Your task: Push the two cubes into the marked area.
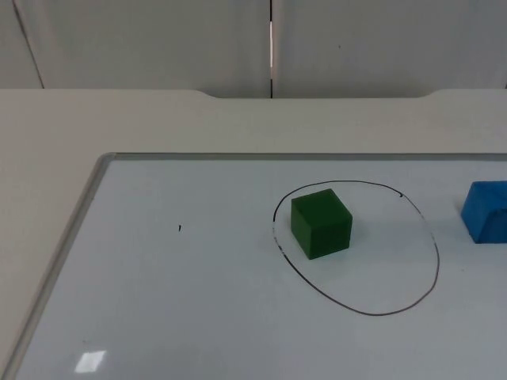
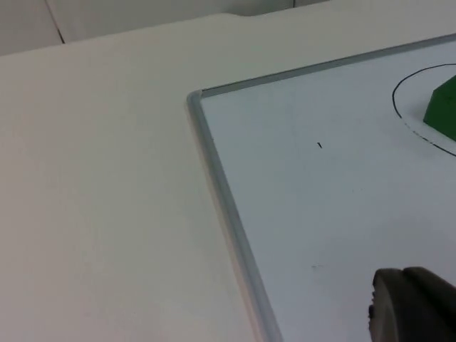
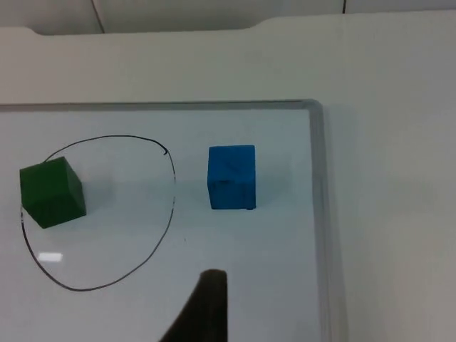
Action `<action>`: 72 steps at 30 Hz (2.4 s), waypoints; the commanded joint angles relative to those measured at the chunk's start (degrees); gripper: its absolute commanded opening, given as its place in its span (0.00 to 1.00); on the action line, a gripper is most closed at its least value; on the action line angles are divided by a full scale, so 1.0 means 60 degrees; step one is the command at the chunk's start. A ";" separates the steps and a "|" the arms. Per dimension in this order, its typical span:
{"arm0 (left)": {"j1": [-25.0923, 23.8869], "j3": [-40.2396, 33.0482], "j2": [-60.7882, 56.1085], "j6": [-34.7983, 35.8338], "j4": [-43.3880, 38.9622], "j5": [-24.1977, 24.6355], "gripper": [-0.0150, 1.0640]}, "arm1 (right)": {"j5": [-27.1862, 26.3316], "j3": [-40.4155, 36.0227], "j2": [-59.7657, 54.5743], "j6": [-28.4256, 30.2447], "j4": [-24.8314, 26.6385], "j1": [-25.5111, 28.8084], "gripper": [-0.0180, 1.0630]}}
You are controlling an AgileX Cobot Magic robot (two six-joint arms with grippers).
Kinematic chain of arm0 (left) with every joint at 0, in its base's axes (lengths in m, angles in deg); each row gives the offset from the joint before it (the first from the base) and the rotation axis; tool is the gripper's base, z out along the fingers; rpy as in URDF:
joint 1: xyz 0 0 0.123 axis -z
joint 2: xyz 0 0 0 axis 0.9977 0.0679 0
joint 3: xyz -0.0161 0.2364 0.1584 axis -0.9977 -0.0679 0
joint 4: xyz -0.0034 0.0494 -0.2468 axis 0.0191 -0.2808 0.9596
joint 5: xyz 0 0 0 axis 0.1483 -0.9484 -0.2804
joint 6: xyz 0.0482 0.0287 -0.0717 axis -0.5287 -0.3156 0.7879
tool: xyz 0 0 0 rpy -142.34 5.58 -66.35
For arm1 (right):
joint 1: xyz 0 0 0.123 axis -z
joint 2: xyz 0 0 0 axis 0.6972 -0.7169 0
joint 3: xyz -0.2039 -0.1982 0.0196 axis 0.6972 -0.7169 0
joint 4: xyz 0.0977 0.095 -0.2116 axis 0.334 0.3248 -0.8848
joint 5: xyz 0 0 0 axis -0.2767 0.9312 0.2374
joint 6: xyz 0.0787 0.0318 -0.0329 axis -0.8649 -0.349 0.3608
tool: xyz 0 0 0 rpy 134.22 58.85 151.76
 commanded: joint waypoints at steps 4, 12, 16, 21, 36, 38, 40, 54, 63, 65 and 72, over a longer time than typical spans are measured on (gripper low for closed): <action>-0.0027 -0.0051 -0.0036 0.0061 -0.0195 -0.0073 0.01 | -0.0334 0.0754 -0.1765 -0.0038 0.0017 0.0046 0.77; -0.0027 -0.0206 -0.0036 0.0613 -0.0476 -0.0317 0.01 | -0.0560 0.1717 -0.3699 -0.0038 -0.0002 0.0046 0.76; -0.0027 -0.0206 -0.0036 0.0838 -0.0613 -0.0317 0.01 | -0.0743 0.2264 -0.4774 -0.0038 -0.0002 0.0046 0.76; -0.0027 -0.0206 -0.0036 0.0851 -0.0629 -0.0317 0.01 | -0.1389 0.2641 -0.6096 -0.0038 -0.0020 0.0046 0.76; -0.0027 -0.0206 -0.0036 0.1083 -0.0786 -0.0317 0.01 | -0.3755 0.2660 -0.8567 0.0029 -0.0289 0.0046 0.12; -0.0027 -0.0206 -0.0036 0.1083 -0.0786 -0.0317 0.01 | -0.4016 0.2660 -0.8745 0.0029 -0.0289 0.0046 0.06; -0.0027 -0.0206 -0.0036 0.1083 -0.0786 -0.0317 0.01 | -0.4462 0.2660 -0.9149 0.0029 -0.0289 0.0046 0.02; -0.0027 -0.0206 -0.0036 0.1083 -0.0786 -0.0317 0.01 | -0.6046 0.2660 -1.1723 0.0029 -0.0289 0.0046 0.02; -0.0027 -0.0206 -0.0036 0.1083 -0.0786 -0.0317 0.01 | -0.6830 0.2660 -1.3387 0.0029 -0.0289 0.0046 0.02; -0.0027 -0.0206 -0.0036 0.1083 -0.0786 -0.0317 0.01 | -0.6866 0.2660 -1.3815 0.0029 -0.0289 0.0046 0.02; -0.0027 -0.0206 -0.0036 0.1083 -0.0786 -0.0317 0.01 | -0.7325 0.2660 -1.4482 0.0029 -0.0289 0.0046 0.02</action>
